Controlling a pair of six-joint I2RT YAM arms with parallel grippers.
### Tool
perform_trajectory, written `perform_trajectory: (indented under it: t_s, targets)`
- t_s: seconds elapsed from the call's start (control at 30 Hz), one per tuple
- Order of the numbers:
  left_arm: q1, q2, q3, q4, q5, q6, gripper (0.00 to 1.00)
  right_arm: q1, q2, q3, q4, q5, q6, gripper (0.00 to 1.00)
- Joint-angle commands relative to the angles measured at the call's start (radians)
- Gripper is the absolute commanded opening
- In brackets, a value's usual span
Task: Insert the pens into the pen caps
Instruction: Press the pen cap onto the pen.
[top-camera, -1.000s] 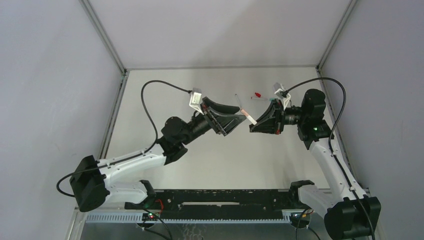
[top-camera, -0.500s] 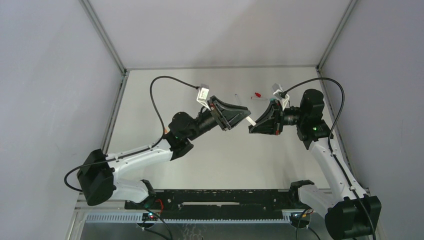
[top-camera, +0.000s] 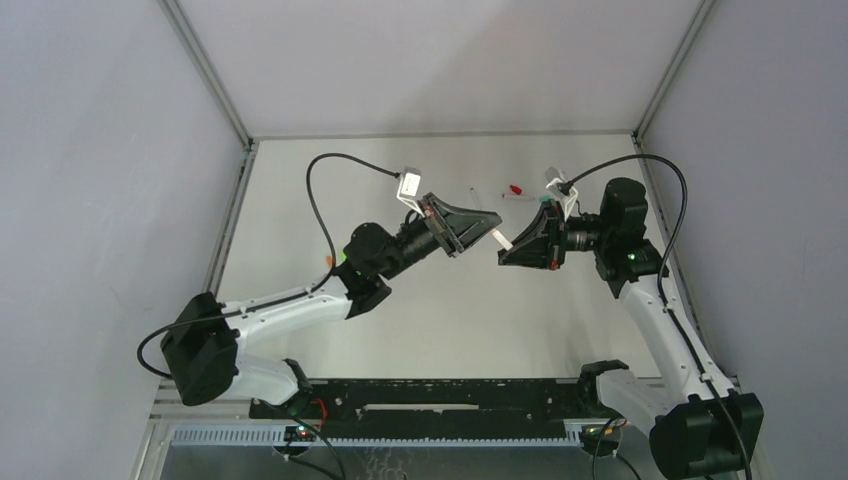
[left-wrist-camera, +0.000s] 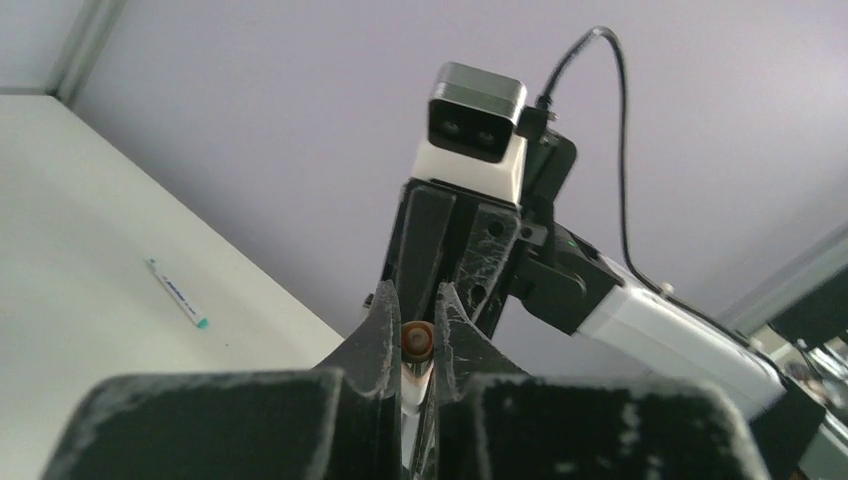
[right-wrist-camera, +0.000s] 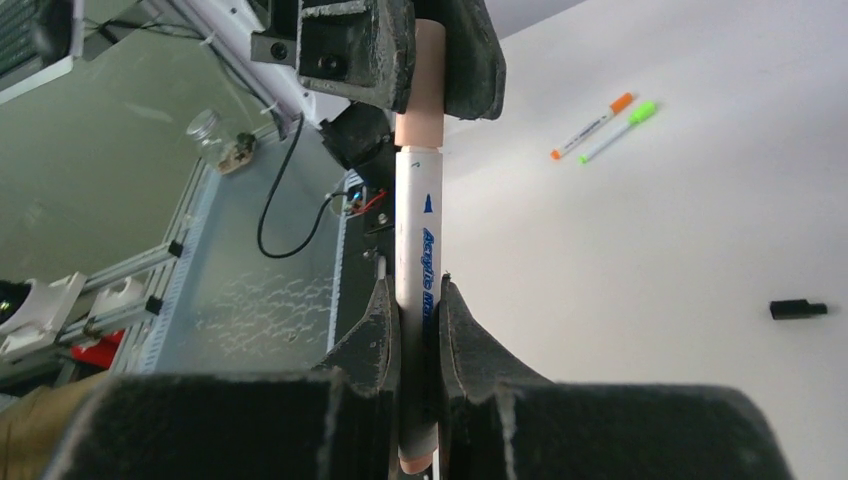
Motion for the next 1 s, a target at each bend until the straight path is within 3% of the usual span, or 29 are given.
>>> perform_trajectory:
  t_s: [0.0, 0.1, 0.2, 0.33, 0.4, 0.57, 0.7, 0.77, 0.87, 0.97]
  targets:
    - [-0.087, 0.030, 0.021, -0.103, -0.043, -0.031, 0.00, 0.023, -0.010, 0.100, -0.134, 0.187, -0.122, 0.00]
    - [-0.139, 0.049, 0.047, -0.229, -0.092, -0.030, 0.00, 0.044, -0.008, 0.150, -0.206, 0.317, -0.183, 0.00]
    - [-0.173, 0.068, 0.054, -0.299, -0.097, -0.030, 0.00, 0.050, 0.004, 0.174, -0.193, 0.333, -0.159, 0.00]
    - [-0.202, 0.086, 0.066, -0.375, -0.063, -0.083, 0.00, 0.098, 0.010, 0.237, -0.266, 0.477, -0.222, 0.00]
    - [-0.215, 0.093, 0.082, -0.407, -0.033, -0.086, 0.00, 0.090, 0.025, 0.260, -0.267, 0.471, -0.207, 0.00]
    - [-0.238, 0.111, 0.063, -0.289, 0.160, -0.039, 0.00, -0.002, 0.110, 0.244, 0.043, 0.135, 0.173, 0.00]
    - [-0.250, 0.141, 0.055, -0.228, 0.297, -0.045, 0.00, 0.004, 0.137, 0.206, 0.386, 0.040, 0.494, 0.00]
    - [-0.258, 0.149, 0.056, -0.257, 0.301, -0.025, 0.00, 0.011, 0.121, 0.219, 0.354, 0.100, 0.447, 0.00]
    - [-0.267, 0.150, 0.091, -0.452, 0.218, 0.037, 0.00, 0.036, 0.080, 0.346, -0.191, 0.350, -0.030, 0.00]
    - [-0.273, 0.187, 0.143, -0.626, 0.107, 0.006, 0.00, 0.077, 0.045, 0.361, -0.250, 0.522, -0.122, 0.00]
